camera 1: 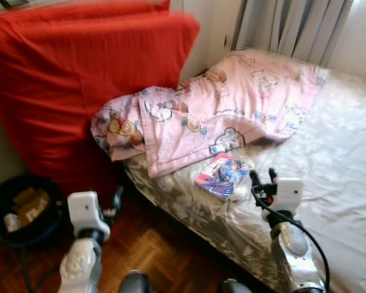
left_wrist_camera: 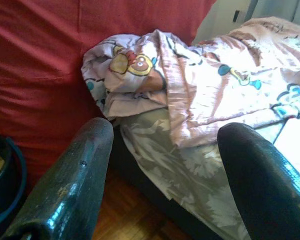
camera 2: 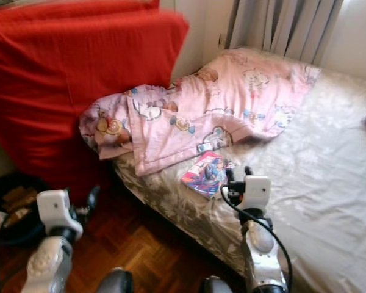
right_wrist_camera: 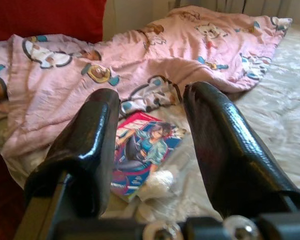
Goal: Clean up the room
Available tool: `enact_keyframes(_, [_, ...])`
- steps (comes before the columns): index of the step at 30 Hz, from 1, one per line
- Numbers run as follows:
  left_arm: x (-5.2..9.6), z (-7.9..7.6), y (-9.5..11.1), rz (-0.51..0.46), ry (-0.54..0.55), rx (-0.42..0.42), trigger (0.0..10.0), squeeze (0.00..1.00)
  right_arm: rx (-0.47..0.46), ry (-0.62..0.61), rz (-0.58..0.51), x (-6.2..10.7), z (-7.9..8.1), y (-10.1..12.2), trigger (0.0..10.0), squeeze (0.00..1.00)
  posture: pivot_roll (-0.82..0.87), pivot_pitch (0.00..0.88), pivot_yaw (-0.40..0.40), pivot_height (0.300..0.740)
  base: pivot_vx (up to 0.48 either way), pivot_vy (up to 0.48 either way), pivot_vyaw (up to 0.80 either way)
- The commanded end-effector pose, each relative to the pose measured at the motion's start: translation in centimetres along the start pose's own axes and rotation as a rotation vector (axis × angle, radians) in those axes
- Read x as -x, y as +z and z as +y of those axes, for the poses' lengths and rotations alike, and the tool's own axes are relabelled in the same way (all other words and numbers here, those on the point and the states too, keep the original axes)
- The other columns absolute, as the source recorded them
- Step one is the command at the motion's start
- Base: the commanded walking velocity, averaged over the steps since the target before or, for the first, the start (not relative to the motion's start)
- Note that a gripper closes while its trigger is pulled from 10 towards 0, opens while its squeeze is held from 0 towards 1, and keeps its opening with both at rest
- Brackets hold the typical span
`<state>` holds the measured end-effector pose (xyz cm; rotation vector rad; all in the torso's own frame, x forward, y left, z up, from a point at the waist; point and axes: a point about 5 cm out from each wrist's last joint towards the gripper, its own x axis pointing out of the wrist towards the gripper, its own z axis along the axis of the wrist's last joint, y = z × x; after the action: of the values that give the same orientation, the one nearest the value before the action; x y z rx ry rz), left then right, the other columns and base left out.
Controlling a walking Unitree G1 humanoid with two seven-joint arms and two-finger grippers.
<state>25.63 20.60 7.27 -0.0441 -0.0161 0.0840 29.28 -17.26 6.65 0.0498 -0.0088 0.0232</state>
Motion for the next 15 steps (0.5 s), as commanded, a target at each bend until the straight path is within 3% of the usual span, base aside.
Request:
enact_keyframes(1, [-0.2,0.2,0.2,-0.002,0.009,-0.002,10.0,0.0,-0.007,0.005,0.0,-0.1,0.2,0.1,10.0,0.0,-0.02,0.098,-0.038,0.643,0.0,0.0,0.0])
enact_keyframes(15, [0.4,-0.4,-0.8,0.039,-0.006,-0.009,10.0,0.0,-0.011,0.002,0.029,0.2,0.3,-0.5,10.0,0.0,-0.03,0.103,-0.041,0.643,0.0,0.0,0.0])
